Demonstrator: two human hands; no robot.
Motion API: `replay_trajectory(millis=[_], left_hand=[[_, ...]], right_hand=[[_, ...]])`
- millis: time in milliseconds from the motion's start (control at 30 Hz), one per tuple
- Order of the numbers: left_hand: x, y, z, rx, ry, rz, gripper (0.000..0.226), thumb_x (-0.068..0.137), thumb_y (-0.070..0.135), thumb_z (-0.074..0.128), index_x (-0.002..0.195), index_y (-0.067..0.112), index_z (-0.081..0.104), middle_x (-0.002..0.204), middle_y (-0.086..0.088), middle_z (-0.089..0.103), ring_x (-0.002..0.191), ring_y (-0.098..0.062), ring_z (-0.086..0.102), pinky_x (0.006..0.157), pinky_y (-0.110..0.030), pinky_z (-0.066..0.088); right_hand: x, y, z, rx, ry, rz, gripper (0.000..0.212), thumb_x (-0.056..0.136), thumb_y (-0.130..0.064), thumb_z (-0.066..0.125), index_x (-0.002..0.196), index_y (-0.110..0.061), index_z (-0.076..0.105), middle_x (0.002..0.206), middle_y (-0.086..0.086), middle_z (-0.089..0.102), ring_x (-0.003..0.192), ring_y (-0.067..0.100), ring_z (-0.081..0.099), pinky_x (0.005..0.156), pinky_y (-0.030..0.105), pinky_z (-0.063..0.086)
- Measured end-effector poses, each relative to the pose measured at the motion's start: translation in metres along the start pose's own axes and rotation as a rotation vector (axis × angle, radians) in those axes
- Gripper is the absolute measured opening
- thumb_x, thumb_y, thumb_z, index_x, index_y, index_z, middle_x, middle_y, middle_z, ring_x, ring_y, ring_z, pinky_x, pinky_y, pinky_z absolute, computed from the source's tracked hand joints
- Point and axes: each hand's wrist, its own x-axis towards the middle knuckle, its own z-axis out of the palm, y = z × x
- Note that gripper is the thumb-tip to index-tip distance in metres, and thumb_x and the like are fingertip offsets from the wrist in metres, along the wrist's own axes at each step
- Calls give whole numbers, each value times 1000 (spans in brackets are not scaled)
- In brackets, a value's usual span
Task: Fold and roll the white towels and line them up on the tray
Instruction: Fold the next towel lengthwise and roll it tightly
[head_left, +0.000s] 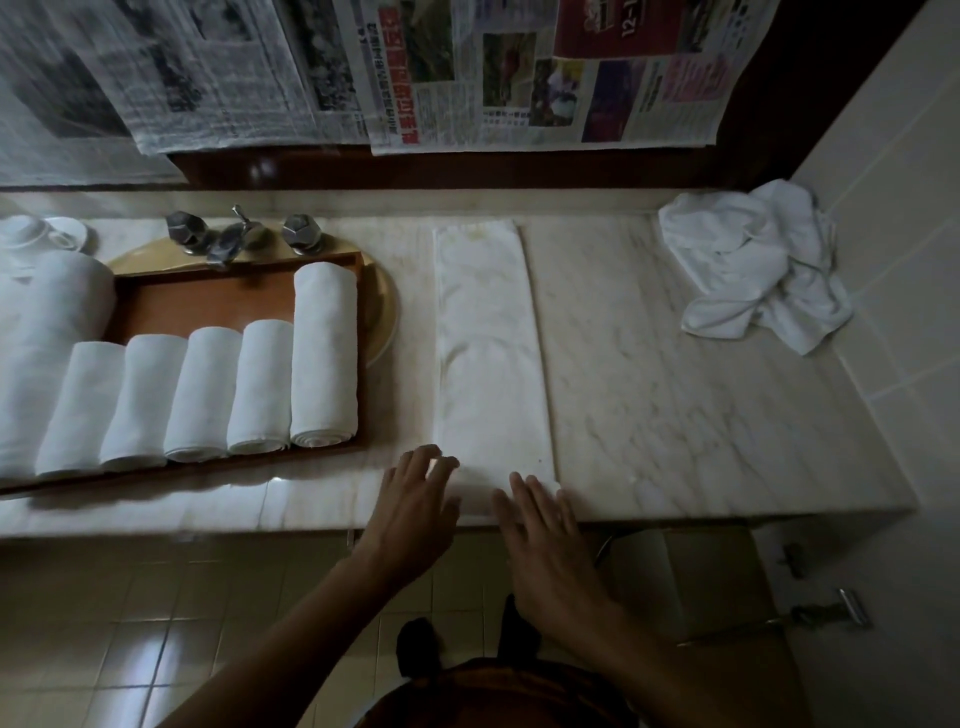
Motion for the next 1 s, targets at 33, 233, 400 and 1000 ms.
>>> replay_trajectory(millis=[33, 233, 400, 1000], left_hand=[[-8, 6, 5, 41, 17, 31, 53, 97, 33, 63, 146, 17, 51, 153, -8, 46, 140, -28, 44, 113, -46, 42], [-23, 12, 42, 283, -86, 139, 87, 85, 27, 67, 161, 10, 30, 169, -15, 19, 157, -34, 17, 123, -54, 20], [8, 8, 31, 215, -172, 98, 77, 105, 37, 46, 165, 14, 4, 172, -8, -6, 159, -27, -6, 129, -51, 10], [-21, -18, 26, -36, -170, 199, 50, 102, 40, 56, 145, 19, 40, 151, 0, 48, 136, -13, 49, 111, -37, 45]], right_hand=[[0, -1, -3, 15, -36, 2, 98, 98, -12, 55, 157, -19, -23, 159, 10, -36, 149, 32, -31, 125, 54, -12], [19, 8, 19, 55, 181, 5, 102, 75, -4, 75, 161, -17, 21, 168, 14, 22, 156, 35, 15, 120, 53, 11], [52, 24, 8, 3, 177, -20, 79, 93, -14, 58, 162, -12, 20, 170, 14, 9, 158, 32, 4, 126, 51, 3], [23, 47, -1, 85, 77, -205, 69, 94, -1, 58, 157, -16, 36, 146, 3, 43, 127, 25, 48, 100, 35, 45]])
